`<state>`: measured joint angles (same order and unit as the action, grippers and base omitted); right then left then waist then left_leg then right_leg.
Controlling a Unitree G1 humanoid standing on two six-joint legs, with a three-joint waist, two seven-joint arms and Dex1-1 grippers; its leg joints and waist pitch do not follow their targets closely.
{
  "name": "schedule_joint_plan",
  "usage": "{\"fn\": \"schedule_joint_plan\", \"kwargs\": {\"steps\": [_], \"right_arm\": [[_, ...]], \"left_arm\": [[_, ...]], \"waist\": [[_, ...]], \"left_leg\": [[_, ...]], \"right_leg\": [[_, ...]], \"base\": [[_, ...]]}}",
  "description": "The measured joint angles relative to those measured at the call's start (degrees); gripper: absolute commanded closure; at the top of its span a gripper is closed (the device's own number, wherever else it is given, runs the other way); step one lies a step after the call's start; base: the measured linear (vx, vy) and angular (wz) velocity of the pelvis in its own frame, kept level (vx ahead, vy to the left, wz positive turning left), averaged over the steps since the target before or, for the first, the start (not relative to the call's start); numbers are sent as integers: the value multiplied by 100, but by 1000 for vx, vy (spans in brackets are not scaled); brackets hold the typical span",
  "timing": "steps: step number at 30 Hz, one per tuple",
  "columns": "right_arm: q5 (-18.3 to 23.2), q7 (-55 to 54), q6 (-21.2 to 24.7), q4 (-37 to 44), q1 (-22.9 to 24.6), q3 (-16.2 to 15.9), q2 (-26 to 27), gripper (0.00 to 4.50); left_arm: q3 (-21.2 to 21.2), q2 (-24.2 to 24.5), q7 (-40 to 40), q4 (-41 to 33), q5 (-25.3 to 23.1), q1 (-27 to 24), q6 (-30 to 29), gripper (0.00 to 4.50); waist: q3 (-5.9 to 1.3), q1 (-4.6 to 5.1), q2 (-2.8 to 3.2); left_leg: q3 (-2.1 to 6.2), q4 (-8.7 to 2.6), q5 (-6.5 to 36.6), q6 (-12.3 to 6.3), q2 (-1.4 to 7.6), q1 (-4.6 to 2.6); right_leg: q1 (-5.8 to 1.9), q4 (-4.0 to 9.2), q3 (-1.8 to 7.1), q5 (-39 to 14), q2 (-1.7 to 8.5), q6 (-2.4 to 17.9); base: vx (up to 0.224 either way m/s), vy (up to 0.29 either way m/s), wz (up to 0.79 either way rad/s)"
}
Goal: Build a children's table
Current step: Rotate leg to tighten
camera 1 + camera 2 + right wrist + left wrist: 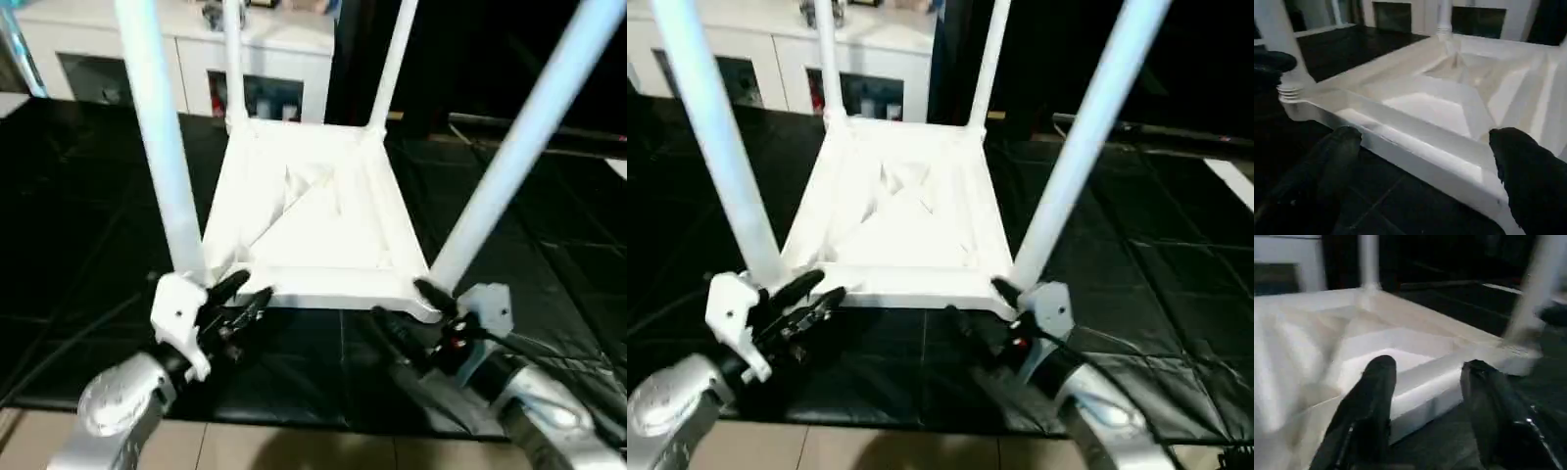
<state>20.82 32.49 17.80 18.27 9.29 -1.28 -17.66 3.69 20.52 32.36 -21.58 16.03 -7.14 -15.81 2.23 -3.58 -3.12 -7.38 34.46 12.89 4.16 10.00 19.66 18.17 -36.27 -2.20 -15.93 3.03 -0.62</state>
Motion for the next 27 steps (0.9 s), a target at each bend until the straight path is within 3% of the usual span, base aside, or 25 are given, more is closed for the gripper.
{"fn": "schedule_joint_plan", "kwargs": {"steps": [6,10,12,17,22,26,27], "right_arm": [[108,489,173,0,12,-3,-492,0],[137,848,203,3,61,-20,-862,0],[174,905,249,5,102,39,-904,0],[205,915,407,-90,199,378,-1169,0],[194,957,332,-182,252,675,-1450,0],[120,1055,180,-221,369,761,-1591,0],[82,1049,171,-221,403,761,-1593,0]], "left_arm": [[470,365,755,170,0,431,-194,138],[741,381,1161,695,1,1191,-363,117],[918,366,1350,916,-9,1512,-415,96],[1409,105,1759,1741,-227,2467,-458,61],[1807,-226,2084,3208,-591,3496,-247,21],[2005,-306,2270,4130,-836,4037,-114,21],[2057,-308,2325,4374,-927,4136,-45,47]], "waist": [[10,-21,-4],[4,-66,-9],[4,-75,-11],[6,-127,-8],[6,-139,-3],[4,-134,10],[3,-128,21]], "left_leg": [[-60,-25,-87,-12,14,-9],[-85,-24,-119,-44,10,76],[-92,-21,-129,-77,10,85],[-97,-22,-119,-60,10,78],[-98,-22,-133,-58,12,74],[-100,-23,-133,-60,13,77],[-101,-23,-133,-61,13,78]], "right_leg": [[11,-1,2,36,15,21],[89,9,8,53,27,11],[96,12,9,54,29,9],[95,9,9,55,32,12],[90,6,9,68,32,14],[93,8,9,69,33,14],[94,10,11,69,33,14]], "base": [[0,0,0],[0,0,0],[0,0,0],[0,0,0],[0,0,0],[0,0,0],[0,0,0]]}}
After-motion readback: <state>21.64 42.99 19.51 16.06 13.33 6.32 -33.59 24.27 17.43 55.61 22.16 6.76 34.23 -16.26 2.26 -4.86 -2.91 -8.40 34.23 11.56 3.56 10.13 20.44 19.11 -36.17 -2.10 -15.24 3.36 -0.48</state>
